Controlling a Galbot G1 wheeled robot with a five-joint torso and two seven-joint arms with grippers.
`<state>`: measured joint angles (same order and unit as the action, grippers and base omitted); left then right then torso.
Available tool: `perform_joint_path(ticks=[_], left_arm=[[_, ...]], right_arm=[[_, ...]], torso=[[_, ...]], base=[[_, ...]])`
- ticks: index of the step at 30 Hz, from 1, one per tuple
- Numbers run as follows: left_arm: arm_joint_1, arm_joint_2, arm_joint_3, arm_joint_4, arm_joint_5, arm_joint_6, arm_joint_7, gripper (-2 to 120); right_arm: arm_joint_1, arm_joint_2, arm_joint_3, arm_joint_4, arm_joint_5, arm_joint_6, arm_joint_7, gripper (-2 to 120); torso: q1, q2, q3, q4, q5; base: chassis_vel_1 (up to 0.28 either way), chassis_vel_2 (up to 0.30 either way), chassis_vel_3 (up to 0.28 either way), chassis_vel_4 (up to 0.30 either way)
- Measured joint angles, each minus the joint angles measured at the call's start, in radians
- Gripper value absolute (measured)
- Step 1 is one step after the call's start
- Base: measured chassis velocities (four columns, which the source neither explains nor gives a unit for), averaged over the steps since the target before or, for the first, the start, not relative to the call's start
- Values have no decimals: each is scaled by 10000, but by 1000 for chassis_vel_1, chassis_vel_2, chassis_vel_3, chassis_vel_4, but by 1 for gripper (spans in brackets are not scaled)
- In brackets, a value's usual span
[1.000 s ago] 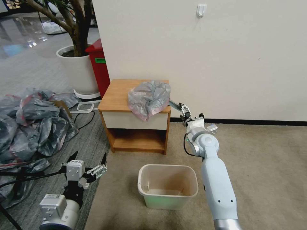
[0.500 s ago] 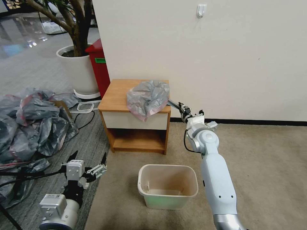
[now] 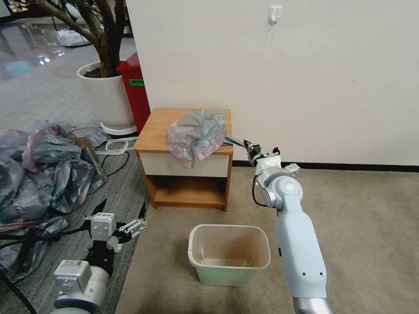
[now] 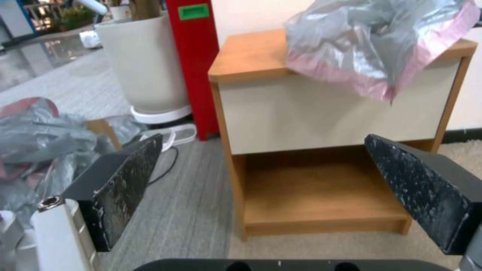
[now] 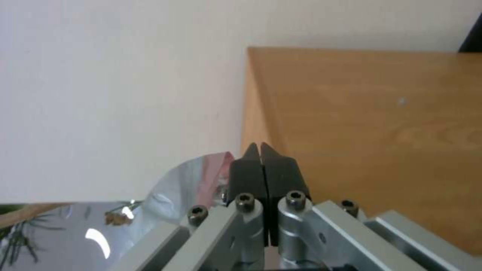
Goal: Pick up the garbage bag from the table and place it over the trash can.
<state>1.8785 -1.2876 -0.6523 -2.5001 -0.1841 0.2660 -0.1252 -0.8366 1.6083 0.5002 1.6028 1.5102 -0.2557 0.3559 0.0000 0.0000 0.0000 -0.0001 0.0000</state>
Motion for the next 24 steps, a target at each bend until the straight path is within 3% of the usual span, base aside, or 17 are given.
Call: perform_joint_path(ticks=[12,18,24], left_arm=[[-201,24,120,0,1,-89,46,100],[-625,259,152,153,-61,-94,189,100],[-801,337,230,232,-74,-95,288,100]], right_arm=[[-911,-93,-328,1734,228,63,835,0],[-3133,-559,-789,3963,337,303,1637,0],[-4608,-751,-1029,5357,401,356,1811,0]], torso=[[0,0,0,5,0],[0,0,-1,0,1],[0,0,-1,1,0]], base=[[0,0,0,0],[0,0,0,0],[0,0,0,0]])
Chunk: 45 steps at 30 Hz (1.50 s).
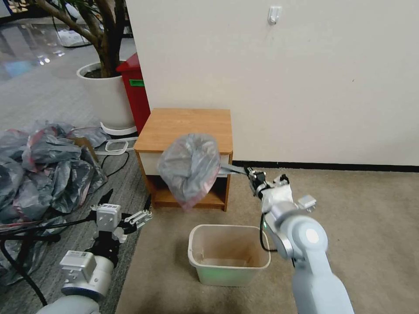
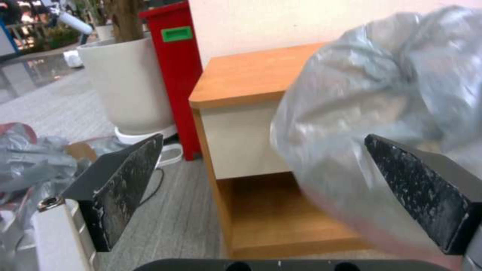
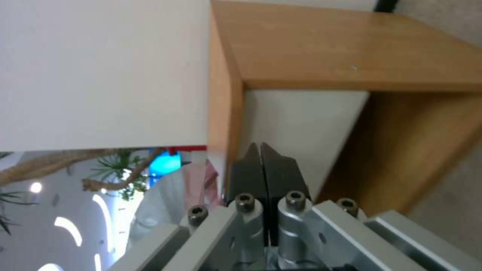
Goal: Pick up the garbage bag from the table and place it over the trash can.
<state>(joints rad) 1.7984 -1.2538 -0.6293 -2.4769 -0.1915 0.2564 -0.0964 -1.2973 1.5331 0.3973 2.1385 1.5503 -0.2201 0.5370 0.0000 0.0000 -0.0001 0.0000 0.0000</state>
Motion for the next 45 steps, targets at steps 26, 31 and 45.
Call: perform_joint_path(ticks=[26,31,45], left_arm=[[-40,-134,62,54,77,-41,104,100],[-23,-203,9,54,123,-65,88,100],[-19,-383,262,10,302,73,42,100]], right_arm=[[-3425,-1229,-516,967,-1100,576,666,6],[-3515,-1262,-449,999,-1237,563,713,24],[-4165,-1470,114,1596,-1242,532,1008,72]], torso=[[0,0,1,0,1],[0,1,1,0,1],[0,0,1,0,1]], base=[[0,0,0,0],[0,0,0,0],[0,0,0,0]])
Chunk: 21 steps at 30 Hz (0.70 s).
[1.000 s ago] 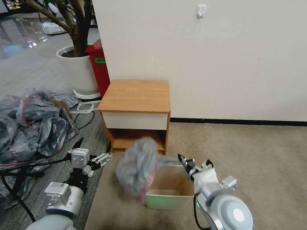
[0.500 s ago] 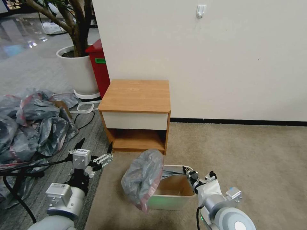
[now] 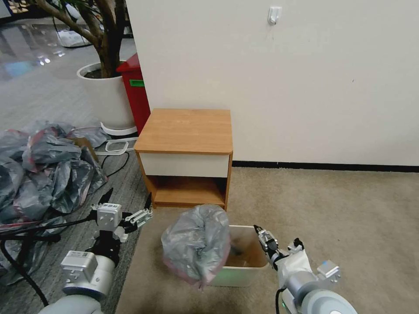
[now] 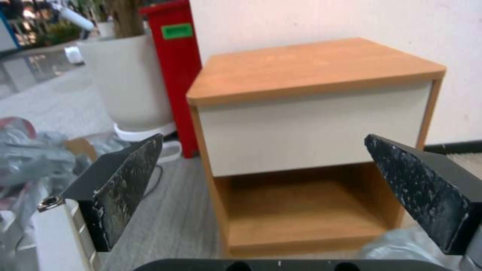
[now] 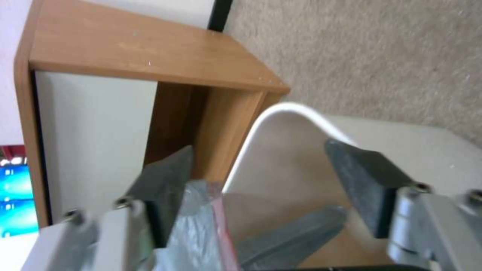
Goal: Pick up the garbage bag from the table and place it over the trash can.
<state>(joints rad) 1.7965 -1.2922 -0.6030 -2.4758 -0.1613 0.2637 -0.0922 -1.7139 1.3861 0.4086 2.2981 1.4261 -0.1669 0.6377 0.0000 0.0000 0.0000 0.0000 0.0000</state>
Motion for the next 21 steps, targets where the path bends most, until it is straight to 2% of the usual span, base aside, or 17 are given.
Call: perform_joint_path(ticks=[1,2,7,16,19,21], left_arm=[[-21,-2,104,7,2,122,0,100],[-21,-2,104,7,2,122,0,100],[-194,102,498,240,28,399,34,100],[-804,474,1589,966,163,1329,-281,100],[-1019,528,1961,1180,309,1527,-347,95],[-1134,535,2294,1329,461,1965,-535,85]], right_arm=[[-93,4,124,167,-5,2,16,80],[-93,4,124,167,-5,2,16,80],[-219,50,403,625,-485,2,-163,99],[-178,69,534,619,-1089,38,-630,100],[-140,68,443,426,-1142,35,-771,100],[-91,92,346,284,-1172,35,-804,100]], torso=[[0,1,0,0,0],[0,1,0,0,0],[0,0,0,0,0],[0,0,1,0,0],[0,0,0,-1,0],[-1,0,0,-1,1]], base=[[0,0,0,0],[0,0,0,0],[0,0,0,0],[0,0,0,0],[0,0,0,0],[0,0,0,0]])
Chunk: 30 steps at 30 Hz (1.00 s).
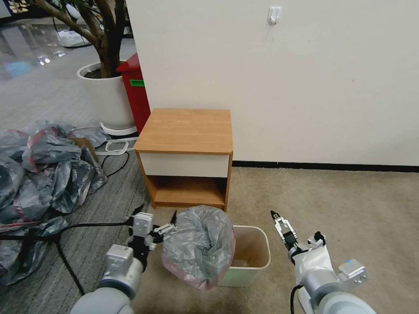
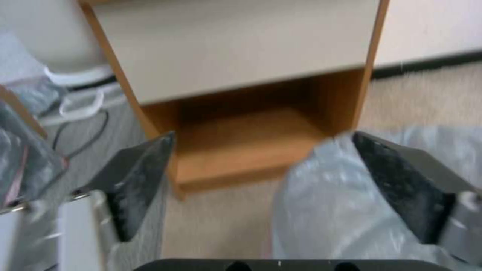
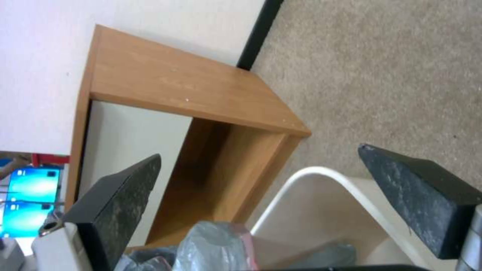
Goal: Pick up the garbage bag from the table and place it over the trash can.
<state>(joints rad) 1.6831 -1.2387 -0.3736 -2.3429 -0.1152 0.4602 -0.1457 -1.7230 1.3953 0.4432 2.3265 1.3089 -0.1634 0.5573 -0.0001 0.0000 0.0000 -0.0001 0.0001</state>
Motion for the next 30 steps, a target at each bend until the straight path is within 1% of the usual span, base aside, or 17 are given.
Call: perform_joint_path(ticks=[1,3,4,8,9,12,13,17,22,30], left_arm=[[0,0,0,0,0,0,0,85],[-102,-4,290,225,459,288,-129,75],[-126,-7,348,277,540,331,-135,74],[-288,-80,644,577,683,622,-231,71],[-288,-80,644,577,683,622,-231,71],[-447,-162,865,985,634,703,-273,71],[-447,-162,865,985,634,703,-273,71],[-659,-200,1199,1406,583,703,-303,71],[-951,-242,1489,1570,564,700,-322,71],[-1240,-216,1860,1836,561,722,-325,71]], right_arm=[[0,0,0,0,0,0,0,100],[42,14,-71,-109,-83,7,-3,100],[44,14,-96,-135,-127,20,-3,100],[-8,-40,-224,-285,-367,189,-4,100],[-8,-40,-224,-285,-367,189,-4,100],[-88,-49,-228,-343,-402,290,-58,100],[-88,-49,-228,-343,-402,290,-58,100],[-176,-53,-420,-393,-627,421,-220,100],[-201,8,-660,-537,-1113,570,-397,100],[-140,86,-681,-694,-1217,602,-420,100]], torso=[[0,0,0,0,0],[1,0,0,0,0],[1,0,0,1,0],[0,0,0,1,0],[0,0,0,1,0],[1,0,0,0,0],[1,0,0,0,0],[1,0,0,1,-1],[1,0,0,0,0],[0,0,0,0,0]], base=[[0,0,0,0],[0,0,0,0],[0,0,0,0],[0,0,0,0],[0,0,0,0],[0,0,0,0],[0,0,0,0],[0,0,0,0],[0,0,0,0],[0,0,0,0]])
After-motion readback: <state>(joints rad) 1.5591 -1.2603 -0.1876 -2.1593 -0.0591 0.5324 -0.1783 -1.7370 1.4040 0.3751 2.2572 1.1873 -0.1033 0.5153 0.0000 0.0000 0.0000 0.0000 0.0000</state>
